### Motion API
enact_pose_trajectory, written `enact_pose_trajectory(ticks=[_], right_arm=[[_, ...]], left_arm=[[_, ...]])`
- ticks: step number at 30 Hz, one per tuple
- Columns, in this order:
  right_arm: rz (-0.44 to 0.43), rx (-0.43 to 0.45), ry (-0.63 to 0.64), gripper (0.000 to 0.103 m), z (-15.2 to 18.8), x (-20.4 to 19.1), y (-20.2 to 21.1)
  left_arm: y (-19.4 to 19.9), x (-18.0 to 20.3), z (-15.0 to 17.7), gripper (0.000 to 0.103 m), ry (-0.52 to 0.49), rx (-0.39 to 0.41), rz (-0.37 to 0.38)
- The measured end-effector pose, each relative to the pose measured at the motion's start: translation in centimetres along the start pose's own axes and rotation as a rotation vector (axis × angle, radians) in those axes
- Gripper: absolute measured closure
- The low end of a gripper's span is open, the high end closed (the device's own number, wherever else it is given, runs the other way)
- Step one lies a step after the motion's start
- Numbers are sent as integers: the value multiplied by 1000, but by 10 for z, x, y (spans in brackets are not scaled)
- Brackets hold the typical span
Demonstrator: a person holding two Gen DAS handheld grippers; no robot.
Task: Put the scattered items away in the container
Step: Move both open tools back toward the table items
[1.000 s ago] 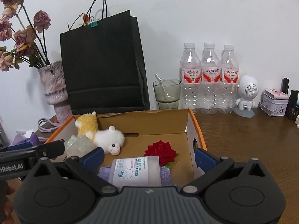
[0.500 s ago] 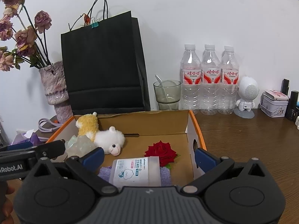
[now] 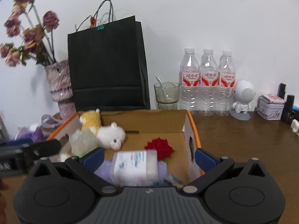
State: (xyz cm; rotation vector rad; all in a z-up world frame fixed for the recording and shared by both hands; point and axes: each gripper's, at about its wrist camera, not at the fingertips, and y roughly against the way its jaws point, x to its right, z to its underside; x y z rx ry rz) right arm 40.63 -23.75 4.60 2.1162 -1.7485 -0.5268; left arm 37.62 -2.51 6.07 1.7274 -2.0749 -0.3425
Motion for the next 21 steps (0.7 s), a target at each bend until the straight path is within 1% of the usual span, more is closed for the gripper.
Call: enact_pose_trajectory(ticks=[7,10,13,16,17,19,20,21], right_arm=[[27,-45,86,0,53,16,45],[-4,-86,113,0,79,16,63],[-25,-126,141,0,102,11,72],[-34,-151,124,6,116,8,73],[-42,-155,114,10,118,7,72],[-57,-153,104,13,121,3,73],[-59,-147,106,15,121,1,74],[-59,-143,110,20,121,-1,73]], left_arm=[[30,-15,38,0,-29,-67,-6],[36,-18,53,0,-30,-104,8],[34,-15,66,0,-30,-142,9],[28,-8,75,1,-32,-166,14],[25,-4,77,2,-38,-175,17],[20,3,81,4,-46,-188,22],[17,6,83,6,-46,-194,23],[14,8,84,7,-45,-199,26]])
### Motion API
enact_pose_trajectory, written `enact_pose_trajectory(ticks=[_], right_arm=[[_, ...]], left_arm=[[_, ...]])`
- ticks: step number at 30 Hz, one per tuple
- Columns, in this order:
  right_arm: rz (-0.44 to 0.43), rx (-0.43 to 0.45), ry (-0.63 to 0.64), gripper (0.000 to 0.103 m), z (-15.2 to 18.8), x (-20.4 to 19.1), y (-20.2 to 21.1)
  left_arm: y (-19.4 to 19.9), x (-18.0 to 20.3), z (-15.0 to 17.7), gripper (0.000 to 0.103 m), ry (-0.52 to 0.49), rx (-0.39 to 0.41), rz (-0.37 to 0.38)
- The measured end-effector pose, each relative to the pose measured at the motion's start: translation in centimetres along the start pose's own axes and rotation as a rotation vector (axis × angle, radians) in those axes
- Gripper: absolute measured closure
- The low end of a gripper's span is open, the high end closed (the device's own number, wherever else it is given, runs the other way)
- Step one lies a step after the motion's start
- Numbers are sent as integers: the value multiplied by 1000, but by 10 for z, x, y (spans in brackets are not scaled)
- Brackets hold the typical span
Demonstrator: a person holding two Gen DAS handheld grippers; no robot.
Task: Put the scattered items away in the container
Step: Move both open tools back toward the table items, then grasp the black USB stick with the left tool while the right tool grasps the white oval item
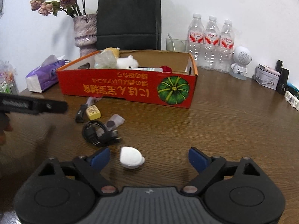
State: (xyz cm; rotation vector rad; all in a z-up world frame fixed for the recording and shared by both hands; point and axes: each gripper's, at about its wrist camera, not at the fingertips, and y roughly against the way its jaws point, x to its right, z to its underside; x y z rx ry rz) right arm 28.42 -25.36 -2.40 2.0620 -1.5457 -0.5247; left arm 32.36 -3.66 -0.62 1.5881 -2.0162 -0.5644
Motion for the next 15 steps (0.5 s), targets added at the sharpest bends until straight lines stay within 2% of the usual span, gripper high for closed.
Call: enact_pose_trajectory(ticks=[1,2,3,5,6,7,8,15], right_arm=[[-4,0,1,23,-1,-1,-1],[-10,-3,-4,35,-1,-2,-2],[-17,-10,-13,53,-1,0,-4],[-24,-13,-27,72,0,2,-7],[-15,-13,-25,78,0,2,-7],[-17,-12,-31,78,0,2,-7],[-30,-9,-45,79,-1,3,-8],[-22,9,-94,80,-3,11,-13]], left_arm=[[-4,2,0,11,2,-6,3],[-8,4,0,16,6,-11,4],[-13,6,0,20,6,-17,5],[-22,10,0,50,-6,-27,-11],[-24,12,0,63,-25,-21,-16],[-25,13,0,83,-36,-22,-10],[-25,13,0,88,-36,-24,-1],[-21,10,2,88,-36,-14,18]])
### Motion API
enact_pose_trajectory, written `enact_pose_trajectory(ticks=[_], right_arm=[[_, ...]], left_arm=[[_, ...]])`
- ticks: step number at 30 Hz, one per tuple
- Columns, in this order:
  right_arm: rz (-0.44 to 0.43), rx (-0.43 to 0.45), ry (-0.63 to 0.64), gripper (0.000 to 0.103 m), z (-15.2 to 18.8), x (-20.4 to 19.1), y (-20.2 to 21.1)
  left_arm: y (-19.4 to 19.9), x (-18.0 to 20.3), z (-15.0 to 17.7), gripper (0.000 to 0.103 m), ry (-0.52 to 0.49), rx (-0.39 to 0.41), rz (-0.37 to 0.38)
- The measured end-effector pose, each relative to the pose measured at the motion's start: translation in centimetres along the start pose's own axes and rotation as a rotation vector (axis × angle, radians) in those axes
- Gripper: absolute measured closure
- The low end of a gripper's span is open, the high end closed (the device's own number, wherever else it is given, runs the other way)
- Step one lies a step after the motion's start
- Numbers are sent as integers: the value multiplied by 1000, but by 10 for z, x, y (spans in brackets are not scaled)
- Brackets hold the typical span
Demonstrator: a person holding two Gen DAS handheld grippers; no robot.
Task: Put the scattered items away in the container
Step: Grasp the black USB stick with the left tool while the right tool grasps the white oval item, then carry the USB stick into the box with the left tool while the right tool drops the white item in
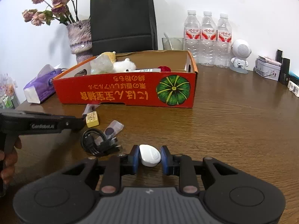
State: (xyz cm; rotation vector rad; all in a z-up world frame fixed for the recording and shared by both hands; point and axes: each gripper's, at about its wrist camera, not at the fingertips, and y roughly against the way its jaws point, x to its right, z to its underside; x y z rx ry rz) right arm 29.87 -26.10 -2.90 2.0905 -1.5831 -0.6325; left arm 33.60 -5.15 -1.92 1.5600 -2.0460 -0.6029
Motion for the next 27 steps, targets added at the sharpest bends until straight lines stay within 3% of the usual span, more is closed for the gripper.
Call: enact_pose_trajectory(ticks=[15,27], right_arm=[[-1,55,-42,80,-15,-1,5],[-28,185,17,80,-81,-30,6]], left_arm=[[24,-2,-6,88,19,61,-4],[44,-9,-54,88,79,199,10]])
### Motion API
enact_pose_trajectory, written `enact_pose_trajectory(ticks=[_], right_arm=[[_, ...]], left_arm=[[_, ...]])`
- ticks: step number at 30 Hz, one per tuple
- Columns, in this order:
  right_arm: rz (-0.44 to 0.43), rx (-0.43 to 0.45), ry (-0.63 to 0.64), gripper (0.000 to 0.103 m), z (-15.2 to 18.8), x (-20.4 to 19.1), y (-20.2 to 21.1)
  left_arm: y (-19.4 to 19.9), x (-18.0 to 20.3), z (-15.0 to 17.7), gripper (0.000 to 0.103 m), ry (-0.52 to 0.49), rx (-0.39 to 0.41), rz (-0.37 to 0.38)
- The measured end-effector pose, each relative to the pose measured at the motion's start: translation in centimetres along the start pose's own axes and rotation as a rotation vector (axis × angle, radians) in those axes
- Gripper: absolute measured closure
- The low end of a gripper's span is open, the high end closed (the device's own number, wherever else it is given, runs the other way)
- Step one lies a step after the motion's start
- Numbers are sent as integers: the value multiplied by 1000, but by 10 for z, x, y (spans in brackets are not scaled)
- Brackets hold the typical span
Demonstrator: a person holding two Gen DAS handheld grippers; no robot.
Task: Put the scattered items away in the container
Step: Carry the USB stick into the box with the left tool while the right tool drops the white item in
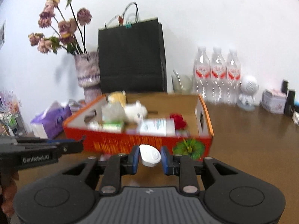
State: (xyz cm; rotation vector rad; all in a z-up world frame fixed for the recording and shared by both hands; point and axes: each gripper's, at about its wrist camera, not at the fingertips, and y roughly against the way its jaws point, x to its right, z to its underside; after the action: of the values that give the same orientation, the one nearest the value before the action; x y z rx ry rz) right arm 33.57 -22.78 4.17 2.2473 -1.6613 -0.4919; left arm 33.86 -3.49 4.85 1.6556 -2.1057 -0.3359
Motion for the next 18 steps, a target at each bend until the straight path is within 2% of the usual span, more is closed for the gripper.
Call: enact_pose_trajectory(ticks=[9,13,18], right_arm=[[16,94,-96,80,-55,1,-43],[24,78,-105,80,-65,6,-70],[45,16,-97,79,-61,10,-104]], left_arm=[[-33,-10,-49,88,92,91,1],[-58,-14,-59,88,91,82,-9],[-77,-19,-54,88,77,38,-43]])
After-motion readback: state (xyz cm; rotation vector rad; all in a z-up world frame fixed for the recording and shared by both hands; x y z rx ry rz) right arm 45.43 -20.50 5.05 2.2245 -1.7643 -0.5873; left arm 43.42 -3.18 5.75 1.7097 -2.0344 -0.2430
